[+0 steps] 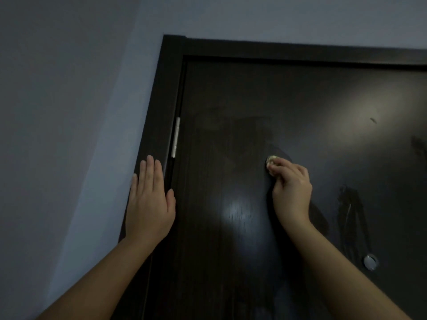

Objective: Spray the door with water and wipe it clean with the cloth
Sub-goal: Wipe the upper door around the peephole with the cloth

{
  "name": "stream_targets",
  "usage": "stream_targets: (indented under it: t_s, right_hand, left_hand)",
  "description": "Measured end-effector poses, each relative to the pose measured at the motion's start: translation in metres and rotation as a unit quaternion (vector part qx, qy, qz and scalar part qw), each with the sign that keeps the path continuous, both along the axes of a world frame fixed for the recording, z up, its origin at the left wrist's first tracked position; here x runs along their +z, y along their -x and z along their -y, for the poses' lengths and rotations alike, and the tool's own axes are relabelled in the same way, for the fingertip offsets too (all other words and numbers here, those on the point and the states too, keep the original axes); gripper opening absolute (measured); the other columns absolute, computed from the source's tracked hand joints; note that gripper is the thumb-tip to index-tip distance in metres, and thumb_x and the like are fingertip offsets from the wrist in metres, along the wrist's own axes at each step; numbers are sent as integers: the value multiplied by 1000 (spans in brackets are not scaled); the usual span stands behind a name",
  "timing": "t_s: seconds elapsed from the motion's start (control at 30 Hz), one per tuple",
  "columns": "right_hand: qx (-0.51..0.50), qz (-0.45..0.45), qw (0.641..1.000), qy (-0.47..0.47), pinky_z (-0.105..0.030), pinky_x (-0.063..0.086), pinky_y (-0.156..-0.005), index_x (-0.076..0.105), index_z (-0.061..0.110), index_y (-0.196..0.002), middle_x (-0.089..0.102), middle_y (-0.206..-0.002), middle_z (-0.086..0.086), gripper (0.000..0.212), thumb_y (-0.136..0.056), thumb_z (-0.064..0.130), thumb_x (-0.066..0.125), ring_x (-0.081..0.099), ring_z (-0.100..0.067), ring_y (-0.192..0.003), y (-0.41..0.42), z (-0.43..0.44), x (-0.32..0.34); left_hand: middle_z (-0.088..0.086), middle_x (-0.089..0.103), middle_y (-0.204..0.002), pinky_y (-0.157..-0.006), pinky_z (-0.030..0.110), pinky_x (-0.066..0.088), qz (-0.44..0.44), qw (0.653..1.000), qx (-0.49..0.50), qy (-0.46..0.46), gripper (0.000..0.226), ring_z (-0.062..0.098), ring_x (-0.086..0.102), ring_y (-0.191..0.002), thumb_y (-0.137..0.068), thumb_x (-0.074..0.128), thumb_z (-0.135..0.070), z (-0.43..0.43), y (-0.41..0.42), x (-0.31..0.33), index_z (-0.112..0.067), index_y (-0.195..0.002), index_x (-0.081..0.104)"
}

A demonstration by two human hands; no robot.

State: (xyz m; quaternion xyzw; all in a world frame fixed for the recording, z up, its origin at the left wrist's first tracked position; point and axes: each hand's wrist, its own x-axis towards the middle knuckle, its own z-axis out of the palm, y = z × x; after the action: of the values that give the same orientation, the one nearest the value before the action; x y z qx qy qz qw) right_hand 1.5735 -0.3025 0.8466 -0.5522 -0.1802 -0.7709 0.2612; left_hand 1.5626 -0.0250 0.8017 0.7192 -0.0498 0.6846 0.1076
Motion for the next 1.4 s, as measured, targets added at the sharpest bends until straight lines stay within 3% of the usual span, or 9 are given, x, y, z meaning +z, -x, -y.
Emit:
stream_targets:
  t_s: [0.27, 0.5, 0.63, 0.73, 0.9, 1.1, 1.2, 1.27, 1.4]
  right_hand:
    - [-20, -9, 999, 32, -4, 25, -87, 73, 9, -107, 68, -117, 1, 36, -81, -10, 56, 53, -23, -105, -8, -15, 87]
    - [-6, 8, 999, 42, -14, 31, -90, 73, 9, -107, 67, -119, 1, 31, -86, -4, 54, 51, -21, -108, -10, -49, 137]
    - [5, -3, 993, 120, -24, 39, -100, 71, 18, -111, 65, -120, 7, 32, -89, 2, 55, 49, -14, -109, -7, -103, 159]
    - [14, -38, 979, 200, -32, 40, -105, 67, 24, -115, 62, -123, 8, 36, -88, 3, 56, 47, -9, -115, -1, -147, 155]
    - [39, -45, 959, 276, -28, 43, -101, 70, 18, -110, 65, -119, 5, 31, -87, 3, 55, 48, -4, -109, 1, -134, 111]
    - [47, -17, 993, 111, -36, 46, -96, 74, 16, -101, 69, -111, 5, 28, -84, -1, 59, 51, -11, -102, -5, -124, 118]
    - [37, -34, 970, 236, -28, 46, -94, 74, 20, -100, 68, -113, 7, 25, -85, 5, 61, 50, -7, -99, -3, -131, 74]
    - [33, 8, 965, 259, -19, 45, -86, 76, 18, -94, 71, -106, 9, 25, -81, 1, 63, 52, -6, -92, -2, -108, 47]
    - [48, 16, 996, 77, -29, 51, -86, 76, 16, -92, 71, -104, 7, 31, -77, -8, 64, 51, -7, -91, -6, -76, 49]
  left_hand:
    - [6, -6, -159, -119, 34, -4, 45, 999, -9, -8, 61, 15, -8, -146, -101, 24, -35, -4, -4, 80, -10, -151, 0]
    - [4, -9, -159, -115, 27, -11, 53, 998, -3, -29, 63, 11, -9, -145, -97, 13, -39, -7, -4, 102, -11, -152, -1]
    - [3, -8, -160, -113, 25, -12, 59, 998, 0, -35, 68, 6, -14, -140, -91, 8, -41, -9, -6, 99, -13, -152, 0]
    - [4, -5, -160, -113, 25, -11, 67, 997, 12, -39, 71, 6, -13, -140, -89, 1, -45, -11, -8, 100, -12, -152, 2]
    - [3, -9, -160, -113, 26, -12, 48, 998, 14, -37, 72, 7, -16, -140, -87, -4, -48, -14, -6, 94, -14, -151, -3]
    - [2, -23, -154, -112, 26, -17, 30, 999, 16, -31, 74, 11, -22, -142, -80, -8, -52, -15, -6, 74, -15, -144, -19]
    - [3, -22, -156, -113, 28, -14, 21, 999, 8, -27, 75, 13, -20, -143, -80, -5, -49, -18, -4, 63, -14, -146, -18]
    - [4, -20, -156, -115, 30, -12, 15, 999, 7, -31, 75, 14, -18, -145, -82, -3, -49, -21, -4, 52, -14, -147, -15]
    - [7, -15, -158, -118, 35, -5, 6, 1000, 11, -25, 72, 16, -15, -146, -88, 3, -47, -20, -5, 28, -11, -149, -10]
